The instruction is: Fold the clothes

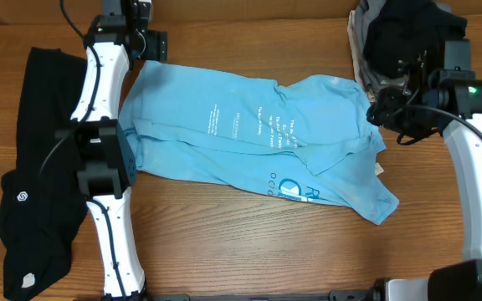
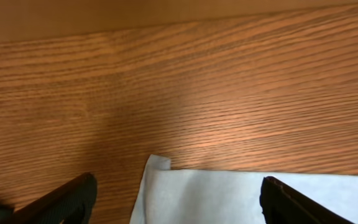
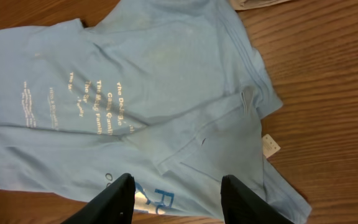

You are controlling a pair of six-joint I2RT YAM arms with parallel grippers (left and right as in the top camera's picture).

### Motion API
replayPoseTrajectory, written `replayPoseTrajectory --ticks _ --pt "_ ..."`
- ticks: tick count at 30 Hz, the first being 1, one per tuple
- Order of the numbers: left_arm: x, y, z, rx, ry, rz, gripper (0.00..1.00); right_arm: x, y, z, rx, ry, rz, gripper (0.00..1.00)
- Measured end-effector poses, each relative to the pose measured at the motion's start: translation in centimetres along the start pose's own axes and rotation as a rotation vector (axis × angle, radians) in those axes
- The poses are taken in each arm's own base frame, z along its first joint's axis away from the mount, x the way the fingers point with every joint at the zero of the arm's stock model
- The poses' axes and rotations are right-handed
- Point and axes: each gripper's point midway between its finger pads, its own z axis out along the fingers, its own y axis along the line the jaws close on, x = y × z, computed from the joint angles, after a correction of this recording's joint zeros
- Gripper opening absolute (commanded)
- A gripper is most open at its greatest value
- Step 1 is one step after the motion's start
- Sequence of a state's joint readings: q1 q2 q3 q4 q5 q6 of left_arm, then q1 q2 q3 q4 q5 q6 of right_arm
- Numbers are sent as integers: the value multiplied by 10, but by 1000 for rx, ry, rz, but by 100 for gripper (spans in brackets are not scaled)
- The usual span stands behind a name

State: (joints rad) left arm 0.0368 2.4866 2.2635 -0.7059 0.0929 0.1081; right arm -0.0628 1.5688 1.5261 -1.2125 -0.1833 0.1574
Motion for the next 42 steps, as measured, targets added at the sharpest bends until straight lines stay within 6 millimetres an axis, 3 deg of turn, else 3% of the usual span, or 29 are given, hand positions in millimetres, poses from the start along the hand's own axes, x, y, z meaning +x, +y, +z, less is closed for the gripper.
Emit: replayPoseTrajectory --ticks 7,11,15,18,19,25,30,35,42 --pt "32 3 36 -7 75 -2 77 -8 9 7 -11 -24 -28 48" --pt "42 5 51 -16 92 -3 73 -9 10 7 -11 -27 -31 39" --pt "42 6 55 -21 87 0 46 -10 10 7 -10 -31 -31 27" --pt "40 7 55 -25 78 2 8 -14 10 7 -13 -48 -33 25" --pt "41 7 55 -26 79 4 4 -18 12 7 -17 -65 -39 25" --pt "48 6 54 -26 111 -11 4 -40 24 19 -37 -133 -67 26" --pt "55 7 50 -25 153 -46 4 -52 39 54 -61 -127 -29 26" --pt "60 6 46 -24 179 -64 4 -52 54 78 -83 -104 3 26" --pt "64 5 41 -23 210 -77 4 -47 68 84 -88 -95 -10 30"
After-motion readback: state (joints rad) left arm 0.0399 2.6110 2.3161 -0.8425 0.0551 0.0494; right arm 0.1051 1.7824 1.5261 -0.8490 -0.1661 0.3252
